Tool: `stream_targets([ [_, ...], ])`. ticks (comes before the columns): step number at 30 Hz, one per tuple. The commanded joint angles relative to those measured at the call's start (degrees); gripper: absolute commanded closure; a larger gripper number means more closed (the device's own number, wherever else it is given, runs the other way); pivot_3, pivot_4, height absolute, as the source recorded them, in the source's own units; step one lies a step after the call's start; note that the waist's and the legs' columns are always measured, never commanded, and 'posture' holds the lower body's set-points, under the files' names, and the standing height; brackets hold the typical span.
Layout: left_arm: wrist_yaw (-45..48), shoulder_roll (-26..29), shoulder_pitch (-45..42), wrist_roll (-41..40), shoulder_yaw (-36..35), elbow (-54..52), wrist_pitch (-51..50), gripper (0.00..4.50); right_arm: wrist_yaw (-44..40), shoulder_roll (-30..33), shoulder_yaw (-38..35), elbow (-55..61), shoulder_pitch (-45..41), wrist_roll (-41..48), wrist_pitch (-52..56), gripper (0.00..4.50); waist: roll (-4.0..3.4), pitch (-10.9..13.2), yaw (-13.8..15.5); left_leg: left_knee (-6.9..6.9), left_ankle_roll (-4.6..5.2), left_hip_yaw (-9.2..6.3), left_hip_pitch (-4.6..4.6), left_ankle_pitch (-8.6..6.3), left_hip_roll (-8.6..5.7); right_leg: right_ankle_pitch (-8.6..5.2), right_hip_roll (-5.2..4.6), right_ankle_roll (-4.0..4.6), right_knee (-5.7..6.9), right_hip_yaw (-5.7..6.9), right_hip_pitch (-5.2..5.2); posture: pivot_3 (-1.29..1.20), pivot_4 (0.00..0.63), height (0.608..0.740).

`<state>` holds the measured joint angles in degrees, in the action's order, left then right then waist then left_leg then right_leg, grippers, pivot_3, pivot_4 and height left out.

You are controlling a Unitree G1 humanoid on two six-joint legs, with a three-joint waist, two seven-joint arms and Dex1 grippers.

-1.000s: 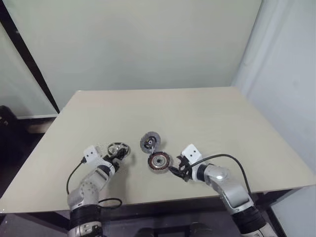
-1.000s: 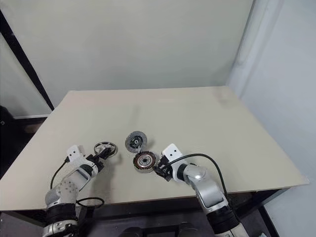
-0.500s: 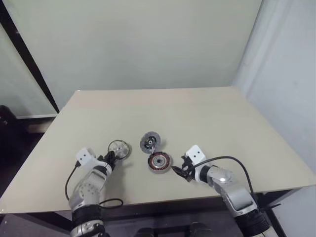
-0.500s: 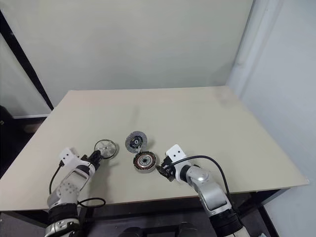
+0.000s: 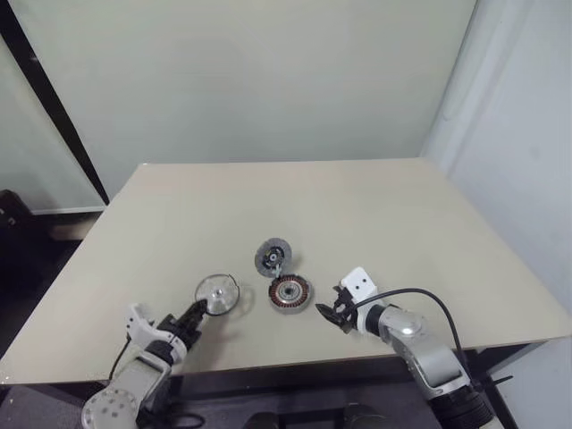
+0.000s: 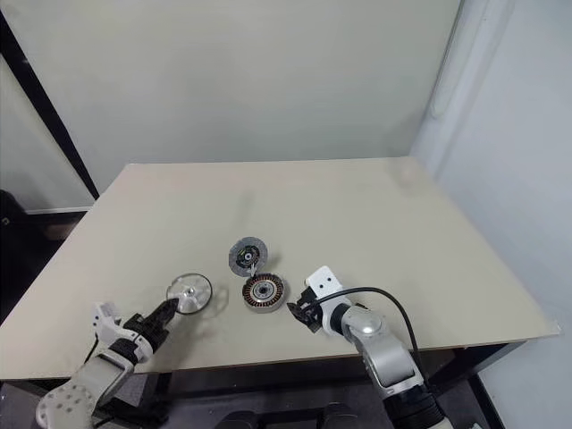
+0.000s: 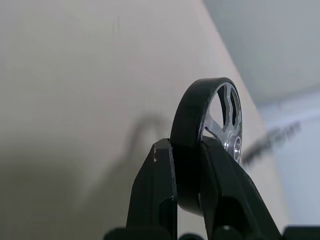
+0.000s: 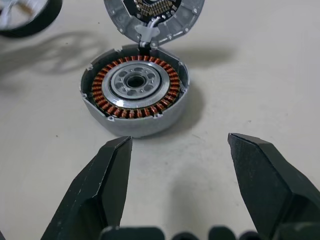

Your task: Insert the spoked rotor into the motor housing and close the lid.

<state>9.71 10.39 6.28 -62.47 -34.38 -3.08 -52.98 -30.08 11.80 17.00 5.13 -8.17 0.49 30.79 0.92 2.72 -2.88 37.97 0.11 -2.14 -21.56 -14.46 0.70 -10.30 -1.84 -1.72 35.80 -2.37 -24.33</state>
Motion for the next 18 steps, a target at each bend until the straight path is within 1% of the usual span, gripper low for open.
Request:
stream_targets([
  [1,0.1,0.1,-1.0,-5.3,2.6,-4.5,-3.9,4.27,0.7,0.6,-0.6,0.8,-0.3,0.0,-1.3,1.14,0.01,0.0,0.0,0.02,-0.02,-0.02,-0.01,-0.01,0.0,0.0,0.0,0.0,-0.01,0.02,-0.01,0.0,0.0,0.74],
  [7,-1.8,-0.7,-5.2,-5.9,5.6,-2.3,-4.9,4.27,1.1,1.2,-0.5,0.9,0.1,-0.1,-1.1,1.14,0.01,0.0,0.0,0.06,-0.1,0.02,0.0,-0.06,-0.01,0.0,-0.01,0.0,-0.02,0.0,0.04,0.0,0.0,0.74],
  [12,-1.3,-2.0,-9.1,-4.6,8.6,0.9,-5.1,4.27,1.8,1.6,-0.5,1.4,0.9,-0.2,-0.8,1.14,0.02,0.0,0.0,0.0,0.01,0.03,-0.02,0.01,-0.03,0.0,0.01,0.0,-0.02,-0.02,0.04,0.0,0.0,0.74],
  [18,-0.5,-2.0,-12.9,-1.5,11.9,5.0,-4.3,4.27,2.7,2.0,-1.1,2.4,1.4,-0.1,-0.3,1.14,0.02,0.0,0.0,-0.05,0.01,0.01,-0.03,0.01,-0.04,0.0,0.03,0.0,-0.01,-0.02,0.02,0.0,0.0,0.74],
])
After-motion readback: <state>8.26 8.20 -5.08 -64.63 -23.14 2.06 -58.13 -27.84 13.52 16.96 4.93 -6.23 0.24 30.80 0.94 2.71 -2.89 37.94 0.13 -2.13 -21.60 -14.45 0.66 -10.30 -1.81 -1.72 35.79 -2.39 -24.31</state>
